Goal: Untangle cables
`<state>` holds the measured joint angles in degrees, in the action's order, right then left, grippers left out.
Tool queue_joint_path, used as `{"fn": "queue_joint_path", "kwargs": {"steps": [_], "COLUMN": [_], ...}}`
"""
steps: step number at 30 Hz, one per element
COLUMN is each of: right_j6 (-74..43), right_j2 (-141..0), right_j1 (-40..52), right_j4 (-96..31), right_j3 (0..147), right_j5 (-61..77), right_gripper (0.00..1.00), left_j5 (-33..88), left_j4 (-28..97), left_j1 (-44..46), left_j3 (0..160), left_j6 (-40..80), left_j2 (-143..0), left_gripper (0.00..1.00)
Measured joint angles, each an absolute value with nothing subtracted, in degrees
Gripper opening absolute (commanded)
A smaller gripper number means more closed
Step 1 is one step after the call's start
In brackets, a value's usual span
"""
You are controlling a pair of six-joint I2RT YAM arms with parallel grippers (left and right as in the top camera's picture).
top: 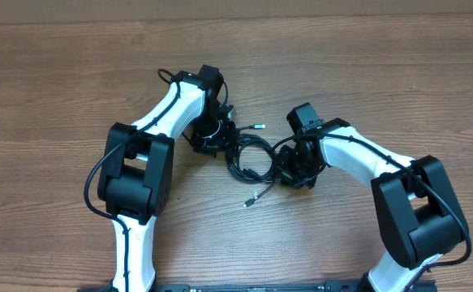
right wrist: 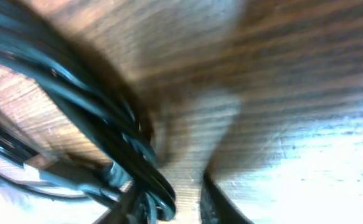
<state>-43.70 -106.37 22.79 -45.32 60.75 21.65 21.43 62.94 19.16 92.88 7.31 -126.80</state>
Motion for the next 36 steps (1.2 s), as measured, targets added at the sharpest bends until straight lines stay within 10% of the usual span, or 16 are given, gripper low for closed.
{"fn": "queue_joint_path", "kwargs": {"steps": [13, 24, 33, 36], "right_j6": [-40.3, -32.8, -29.3, -29.3], "right_j2": [-105.9, -106.0, -106.0, -106.0], "right_j1": [19.9, 19.5, 19.5, 19.5], "right_j4": [-54.8, -51.6, -52.0, -52.1], "right_j3": [60.8, 60.7, 62.6, 62.6], "right_j5": [16.6, 27.2, 32.4, 32.4], "right_gripper": [0.51, 0.37, 0.27, 0.26], "left_j5": [17.0, 28.4, 32.2, 33.4], "left_j4": [75.5, 80.5, 70.8, 67.0], "left_j1": [18.5, 17.5, 20.2, 20.9], "left_j3": [96.3, 99.7, 97.6, 95.7], "left_j6": [6.8, -2.1, -1.4, 0.9], "left_j2": [-129.0, -131.3, -131.3, -130.5], "left_gripper": [0.86, 0.81, 0.6, 0.33]}}
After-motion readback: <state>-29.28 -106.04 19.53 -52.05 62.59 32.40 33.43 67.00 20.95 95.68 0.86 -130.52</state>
